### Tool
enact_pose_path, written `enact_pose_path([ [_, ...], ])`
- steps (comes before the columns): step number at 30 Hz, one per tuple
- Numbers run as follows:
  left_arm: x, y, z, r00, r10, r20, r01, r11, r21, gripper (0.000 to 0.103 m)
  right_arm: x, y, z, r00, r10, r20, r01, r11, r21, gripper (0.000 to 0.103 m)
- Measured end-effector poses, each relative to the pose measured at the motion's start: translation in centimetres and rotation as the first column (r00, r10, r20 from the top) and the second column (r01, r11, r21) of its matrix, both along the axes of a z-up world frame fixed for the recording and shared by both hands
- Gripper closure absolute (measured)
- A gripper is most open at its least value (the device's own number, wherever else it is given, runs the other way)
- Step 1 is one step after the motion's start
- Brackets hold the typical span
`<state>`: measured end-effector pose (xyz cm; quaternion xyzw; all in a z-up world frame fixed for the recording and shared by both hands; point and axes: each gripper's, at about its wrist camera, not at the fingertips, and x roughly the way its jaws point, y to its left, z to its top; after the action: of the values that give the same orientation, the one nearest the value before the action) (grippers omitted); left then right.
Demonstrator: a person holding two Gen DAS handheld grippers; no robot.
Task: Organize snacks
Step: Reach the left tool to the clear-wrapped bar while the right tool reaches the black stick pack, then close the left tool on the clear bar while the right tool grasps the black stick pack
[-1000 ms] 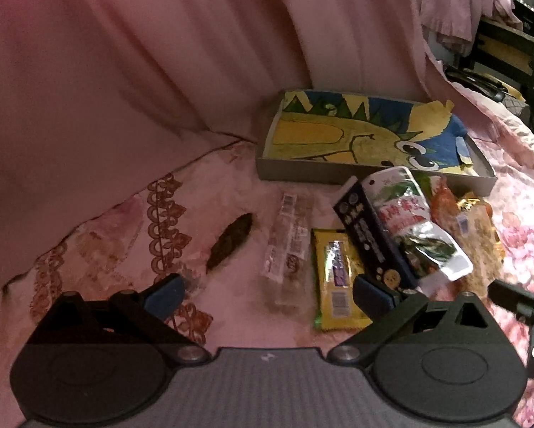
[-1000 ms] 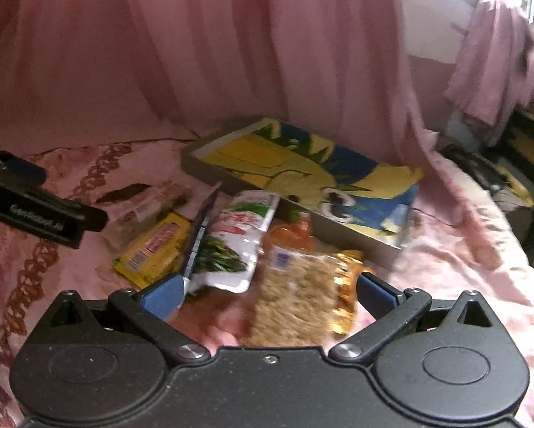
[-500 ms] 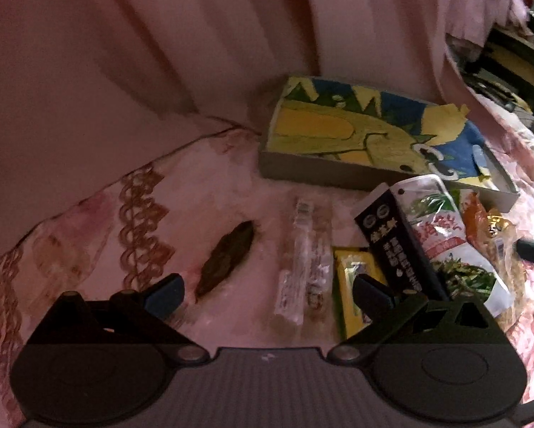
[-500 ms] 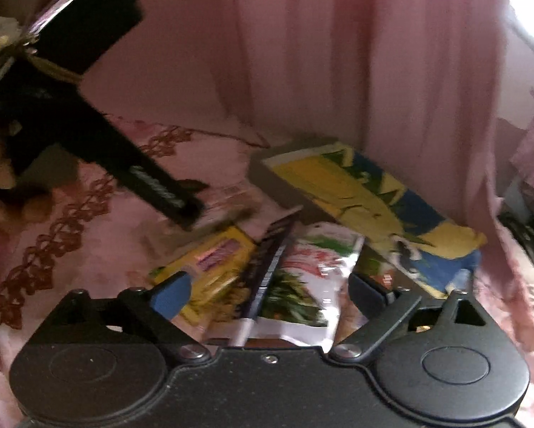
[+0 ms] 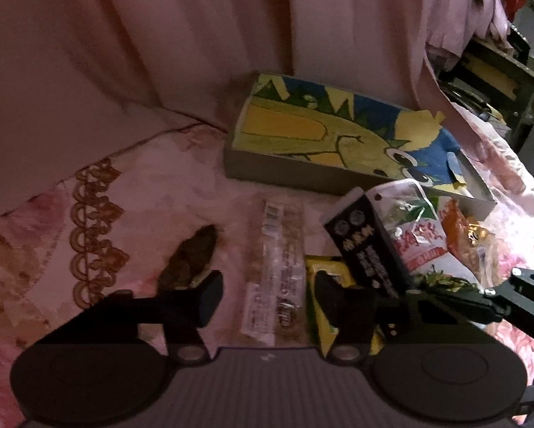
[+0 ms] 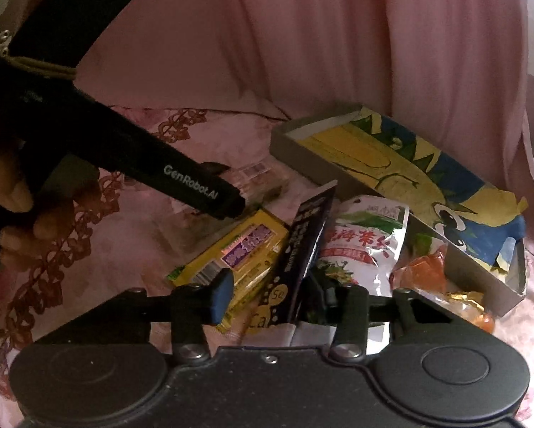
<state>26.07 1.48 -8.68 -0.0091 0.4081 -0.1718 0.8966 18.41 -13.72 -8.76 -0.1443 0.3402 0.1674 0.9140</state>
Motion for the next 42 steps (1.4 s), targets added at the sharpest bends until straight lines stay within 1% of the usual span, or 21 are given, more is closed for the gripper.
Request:
enact_pose_path([
  [1, 0.1, 0.0, -0.2, 1.0, -0.004, -0.018, 0.004, 1.0, -0.003, 0.054, 0.0, 0.0, 0.0, 1.0, -0.002, 0.0, 0.002, 1.0, 0.007, 0.058],
  [2, 0.3, 0.1, -0.4, 0.999, -0.006, -0.04, 0.006, 1.0, -0.01, 0.056, 0.1, 0.0, 0.0, 1.0, -0.008, -0.002, 0.008, 1.0, 0.018, 0.059],
  [4, 0.5, 0.4, -0.7, 0.998, 0.002, -0.069, -0.004, 1.0, -0.029, 0.056, 0.2, -0.2, 0.0, 1.0, -0.014, -0.005, 0.014, 0.999, 0.035, 0.06],
  [5, 0.5, 0.5, -0.6, 0.997, 0.007, -0.076, -0.01, 0.999, -0.041, 0.056, 0.4, -0.5, 0.2, 1.0, -0.025, -0.014, 0.026, 0.997, 0.077, 0.061],
  [8, 0.7, 0.8, -0.7, 0.995, 0.017, -0.095, -0.023, 0.998, -0.065, 0.056, 0.5, -0.9, 0.4, 0.999, -0.032, -0.022, 0.034, 0.992, 0.125, 0.065],
  [13, 0.7, 0.6, -0.7, 0.996, 0.018, -0.089, -0.023, 0.998, -0.054, 0.056, 0.6, -0.8, 0.3, 0.999, -0.032, -0.015, 0.033, 0.991, 0.131, 0.069],
  [17, 0.8, 0.8, -0.8, 0.995, 0.03, -0.097, -0.037, 0.997, -0.068, 0.056, 0.7, -0.7, 0.4, 1.0, -0.015, -0.011, 0.016, 0.986, 0.167, 0.076],
  [19, 0.8, 0.9, -0.9, 0.994, 0.033, -0.1, -0.04, 0.996, -0.073, 0.056, 0.8, -0.6, 0.4, 1.0, -0.011, -0.011, 0.013, 0.986, 0.168, 0.077],
  [21, 0.8, 0.8, -1.0, 0.995, 0.033, -0.099, -0.04, 0.997, -0.073, 0.056, 1.2, -0.3, 0.0, 0.999, -0.018, -0.026, 0.022, 0.988, 0.155, 0.077],
  [23, 0.8, 0.8, -1.0, 0.994, 0.033, -0.1, -0.04, 0.997, -0.072, 0.056, 1.7, -0.2, -0.7, 0.997, -0.044, -0.062, 0.052, 0.989, 0.138, 0.077],
  [24, 0.8, 0.8, -1.0, 0.994, 0.033, -0.101, -0.04, 0.997, -0.073, 0.056, 1.8, -0.3, -1.1, 0.996, -0.056, -0.071, 0.065, 0.989, 0.133, 0.077],
  [26, 0.8, 0.9, -1.1, 0.994, 0.033, -0.106, -0.041, 0.996, -0.077, 0.055, 1.6, -0.3, -1.2, 0.997, -0.059, -0.056, 0.065, 0.991, 0.118, 0.075],
  [29, 0.9, 0.9, -1.1, 0.993, 0.033, -0.11, -0.042, 0.996, -0.079, 0.055, 1.1, 0.4, -1.1, 0.997, -0.064, -0.035, 0.066, 0.996, 0.063, 0.064],
  [31, 0.9, 0.8, -1.1, 0.993, 0.03, -0.112, -0.038, 0.997, -0.073, 0.054, 1.2, 0.6, -1.5, 0.995, -0.059, -0.075, 0.064, 0.996, 0.065, 0.06],
  [32, 0.8, 0.8, -1.1, 0.993, 0.03, -0.112, -0.038, 0.997, -0.07, 0.054, 1.3, 0.5, -1.7, 0.993, -0.071, -0.095, 0.078, 0.994, 0.074, 0.058],
  [36, 0.9, 0.7, -1.2, 0.993, 0.03, -0.117, -0.038, 0.997, -0.067, 0.053, 2.0, -0.2, -1.7, 0.982, -0.118, -0.148, 0.139, 0.98, 0.14, 0.057],
  [39, 0.9, 0.8, -1.2, 0.993, 0.029, -0.118, -0.037, 0.997, -0.067, 0.054, 2.5, -1.2, -1.8, 0.959, -0.168, -0.228, 0.218, 0.953, 0.211, 0.056],
  [42, 0.8, 0.9, -1.1, 0.993, 0.038, -0.114, -0.047, 0.996, -0.077, 0.056, 2.5, -1.9, -2.3, 0.932, -0.186, -0.311, 0.275, 0.922, 0.273, 0.055],
])
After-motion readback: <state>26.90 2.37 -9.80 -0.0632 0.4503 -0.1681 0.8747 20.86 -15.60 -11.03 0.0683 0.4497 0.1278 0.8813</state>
